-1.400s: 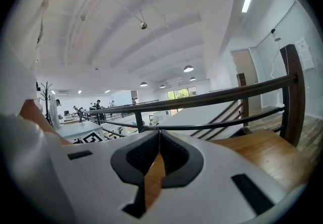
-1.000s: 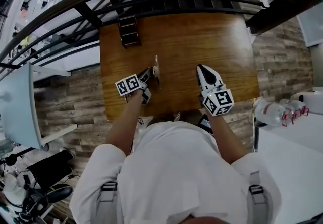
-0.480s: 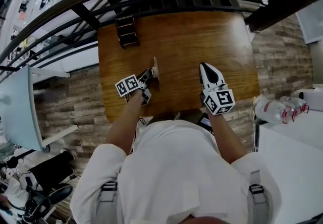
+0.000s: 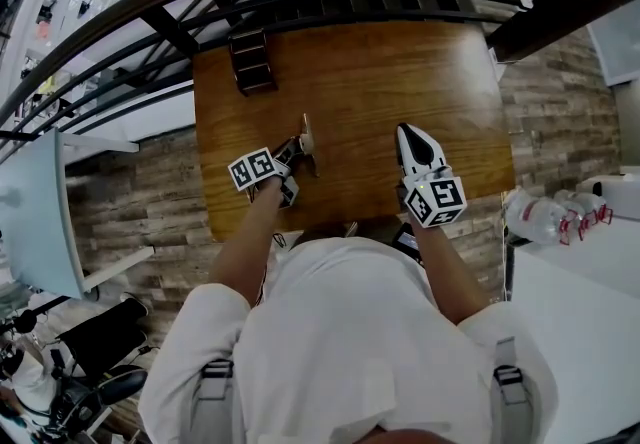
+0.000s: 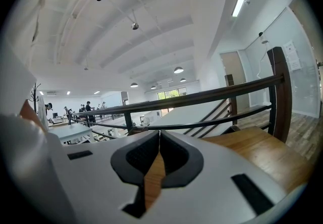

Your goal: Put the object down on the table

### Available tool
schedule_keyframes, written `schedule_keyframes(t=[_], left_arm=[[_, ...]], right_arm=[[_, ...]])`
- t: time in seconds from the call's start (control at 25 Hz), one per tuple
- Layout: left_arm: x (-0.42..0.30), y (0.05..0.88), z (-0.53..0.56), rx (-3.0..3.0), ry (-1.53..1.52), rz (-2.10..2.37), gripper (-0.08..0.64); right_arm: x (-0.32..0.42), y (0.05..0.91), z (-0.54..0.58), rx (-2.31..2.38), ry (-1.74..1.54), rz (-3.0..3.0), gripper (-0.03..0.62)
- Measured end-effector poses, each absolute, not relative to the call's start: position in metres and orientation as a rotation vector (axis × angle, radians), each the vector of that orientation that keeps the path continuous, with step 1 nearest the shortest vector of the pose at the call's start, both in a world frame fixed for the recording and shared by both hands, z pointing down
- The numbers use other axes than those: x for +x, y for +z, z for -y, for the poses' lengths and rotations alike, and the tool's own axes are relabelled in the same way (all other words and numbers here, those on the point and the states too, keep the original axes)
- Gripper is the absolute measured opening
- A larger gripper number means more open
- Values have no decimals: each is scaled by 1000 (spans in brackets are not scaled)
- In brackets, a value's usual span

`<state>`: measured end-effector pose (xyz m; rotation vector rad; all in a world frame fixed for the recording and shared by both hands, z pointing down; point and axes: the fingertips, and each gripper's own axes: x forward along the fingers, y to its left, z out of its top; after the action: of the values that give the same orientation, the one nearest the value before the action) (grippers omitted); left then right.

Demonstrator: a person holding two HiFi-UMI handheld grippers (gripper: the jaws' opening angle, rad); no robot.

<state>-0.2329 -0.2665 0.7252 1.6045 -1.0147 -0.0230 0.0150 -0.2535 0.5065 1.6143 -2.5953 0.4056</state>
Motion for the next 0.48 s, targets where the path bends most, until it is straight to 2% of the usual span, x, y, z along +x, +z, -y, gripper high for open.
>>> schedule_keyframes(t=[0.48], left_arm=[[-235,736,263,1563,50,1034,26]], right_arm=[[13,508,254,1601,420,2601,26]])
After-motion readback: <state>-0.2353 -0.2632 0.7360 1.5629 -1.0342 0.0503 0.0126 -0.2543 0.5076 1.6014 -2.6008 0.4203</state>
